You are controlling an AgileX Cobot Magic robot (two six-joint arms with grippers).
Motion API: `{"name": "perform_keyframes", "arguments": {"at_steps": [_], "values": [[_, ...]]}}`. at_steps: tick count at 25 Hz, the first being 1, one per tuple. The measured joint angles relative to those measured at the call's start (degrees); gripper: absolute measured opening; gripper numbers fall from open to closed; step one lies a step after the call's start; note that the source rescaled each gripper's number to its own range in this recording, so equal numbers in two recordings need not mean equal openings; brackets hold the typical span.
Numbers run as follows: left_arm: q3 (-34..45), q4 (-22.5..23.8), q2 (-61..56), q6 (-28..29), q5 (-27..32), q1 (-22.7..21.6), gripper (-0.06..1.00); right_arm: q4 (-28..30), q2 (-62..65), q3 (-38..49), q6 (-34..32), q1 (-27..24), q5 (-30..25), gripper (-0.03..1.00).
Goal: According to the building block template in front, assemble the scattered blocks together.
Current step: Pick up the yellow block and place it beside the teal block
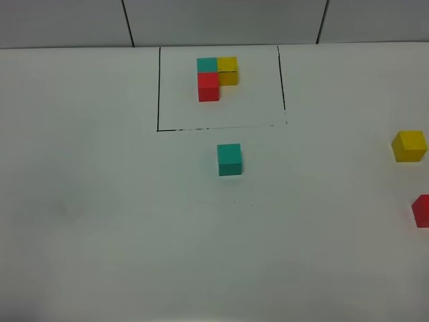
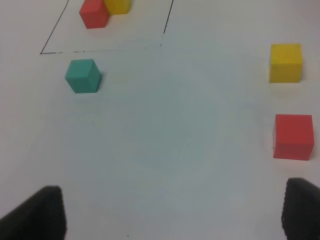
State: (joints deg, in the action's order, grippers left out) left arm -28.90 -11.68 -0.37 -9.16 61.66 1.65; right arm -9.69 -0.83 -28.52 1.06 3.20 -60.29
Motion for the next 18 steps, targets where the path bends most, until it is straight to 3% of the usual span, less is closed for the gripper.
{"name": "perform_keyframes", "arguments": {"at_steps": [14,18], "values": [[0.0,0.0,0.2,0.0,0.0,0.0,0.81,-0.1,0.0,0.0,-0.1,0.0,0.0,0.82],[0.0,0.0,0.2,0.0,0.0,0.0,0.81,1.2,-0.4,0.0,-2.7,0.0,0.0,0.83]]}}
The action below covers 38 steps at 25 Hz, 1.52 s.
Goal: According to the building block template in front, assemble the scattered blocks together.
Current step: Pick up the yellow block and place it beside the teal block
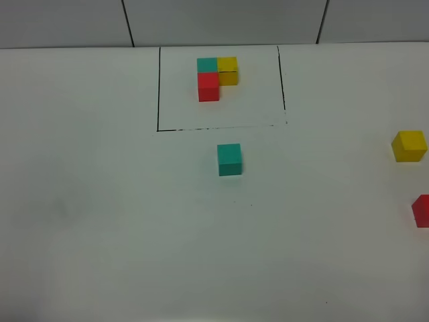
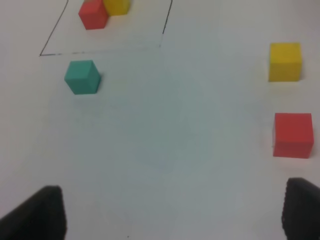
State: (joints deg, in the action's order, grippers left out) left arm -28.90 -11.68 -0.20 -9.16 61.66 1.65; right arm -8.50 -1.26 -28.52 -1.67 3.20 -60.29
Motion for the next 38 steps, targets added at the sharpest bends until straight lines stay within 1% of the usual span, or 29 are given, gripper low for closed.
{"name": "perform_keyframes", "arguments": {"at_steps": [5,7,11,13,15,19,22,24,26,31,35,38], "values": [[0.0,0.0,0.0,0.0,0.0,0.0,0.80,3.0,-6.5,-0.8,-3.9,0.0,-0.1,0.90],[0.0,0.0,0.0,0.0,0.0,0.0,0.80,3.9,-11.5,-1.8,-4.1,0.0,0.2,0.93],[0.0,0.0,0.0,0.0,0.0,0.0,0.80,6.4,-23.5,-5.3,-4.4,0.0,2.6,0.95],[0.0,0.0,0.0,0.0,0.0,0.0,0.80,8.2,-29.9,-8.1,-4.4,0.0,3.9,0.95],[0.0,0.0,0.0,0.0,0.0,0.0,0.80,11.4,-37.5,-11.1,-4.6,0.0,5.3,0.96],[0.0,0.0,0.0,0.0,0.0,0.0,0.80,17.2,-54.7,-19.5,-5.5,0.0,6.2,0.96],[0.0,0.0,0.0,0.0,0.0,0.0,0.80,19.0,-68.5,-26.3,-5.1,0.0,6.5,0.96],[0.0,0.0,0.0,0.0,0.0,0.0,0.80,20.0,-76.2,-30.9,-3.6,-0.5,6.9,0.96],[0.0,0.0,0.0,0.0,0.0,0.0,0.80,19.7,-83.8,-34.9,-1.4,-1.8,7.2,0.96],[0.0,0.0,0.0,0.0,0.0,0.0,0.80,13.5,-97.2,-42.7,4.8,-7.6,8.4,0.96],[0.0,0.0,0.0,0.0,0.0,0.0,0.80,8.5,-102.2,-44.2,9.4,-11.5,11.3,0.96],[0.0,0.0,0.0,0.0,0.0,0.0,0.80,5.4,-103.8,-44.2,11.9,-12.0,13.3,0.96]]}}
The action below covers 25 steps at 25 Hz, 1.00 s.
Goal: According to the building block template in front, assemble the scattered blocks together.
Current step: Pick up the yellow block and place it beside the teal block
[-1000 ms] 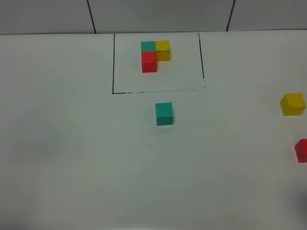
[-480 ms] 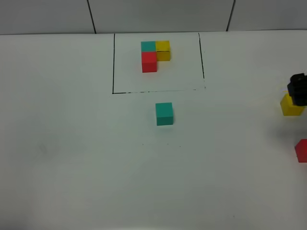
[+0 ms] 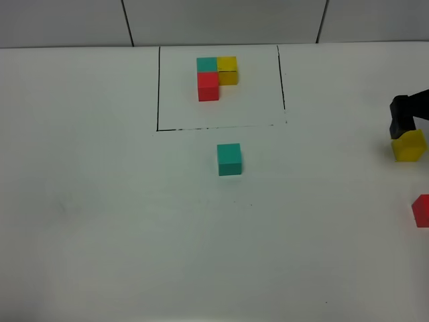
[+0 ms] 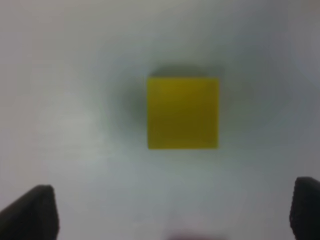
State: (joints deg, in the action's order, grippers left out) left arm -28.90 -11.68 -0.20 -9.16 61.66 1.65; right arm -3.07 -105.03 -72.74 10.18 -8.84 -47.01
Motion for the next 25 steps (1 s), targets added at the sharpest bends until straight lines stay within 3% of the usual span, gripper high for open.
{"name": "perform_keyframes", "arguments": {"at_steps": [7,25], "values": [[0.0,0.0,0.0,0.0,0.0,0.0,0.80,0.6,-4.4,0.0,0.9,-0.6,5.6,0.96],[0.0,0.0,0.0,-0.1,0.0,0.0,0.80,1.0,-12.4,0.0,1.4,-2.3,11.3,0.95]]}}
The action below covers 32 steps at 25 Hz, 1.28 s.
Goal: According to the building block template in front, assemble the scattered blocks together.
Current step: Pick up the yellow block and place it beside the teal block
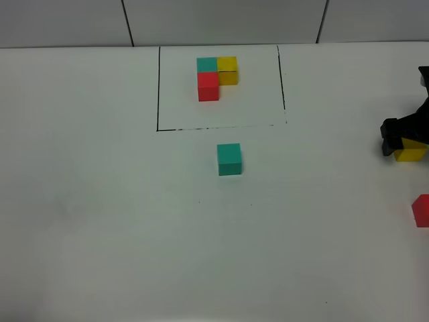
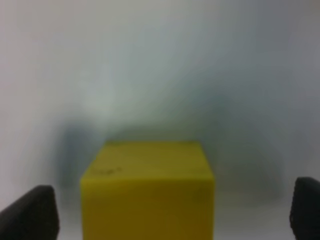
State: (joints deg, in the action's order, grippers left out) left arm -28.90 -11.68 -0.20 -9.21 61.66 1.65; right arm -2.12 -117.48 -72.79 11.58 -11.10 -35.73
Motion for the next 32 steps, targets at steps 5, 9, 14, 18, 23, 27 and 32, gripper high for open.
{"name": "perform_keyframes", "arguments": {"at_steps": [5,9,14,18,23,27,32], "values": [[0.0,0.0,0.0,0.0,0.0,0.0,0.80,0.0,-0.2,0.0,0.0,0.0,0.9,0.79],[0.0,0.0,0.0,0.0,0.0,0.0,0.80,0.0,-0.2,0.0,0.0,0.0,1.0,0.52],[0.0,0.0,0.0,0.0,0.0,0.0,0.80,0.0,-0.2,0.0,0.2,0.0,1.0,0.24],[0.0,0.0,0.0,0.0,0.0,0.0,0.80,0.0,-0.2,-0.1,2.5,0.1,0.2,0.01],[0.0,0.0,0.0,0.0,0.0,0.0,0.80,2.1,-0.2,-0.4,8.7,2.5,0.2,0.01],[0.0,0.0,0.0,0.0,0.0,0.0,0.80,2.5,-0.2,-3.4,17.0,8.6,-3.6,0.01],[0.0,0.0,0.0,0.1,0.0,0.0,0.80,5.1,-0.2,-7.7,32.0,20.5,-8.0,0.01]]}}
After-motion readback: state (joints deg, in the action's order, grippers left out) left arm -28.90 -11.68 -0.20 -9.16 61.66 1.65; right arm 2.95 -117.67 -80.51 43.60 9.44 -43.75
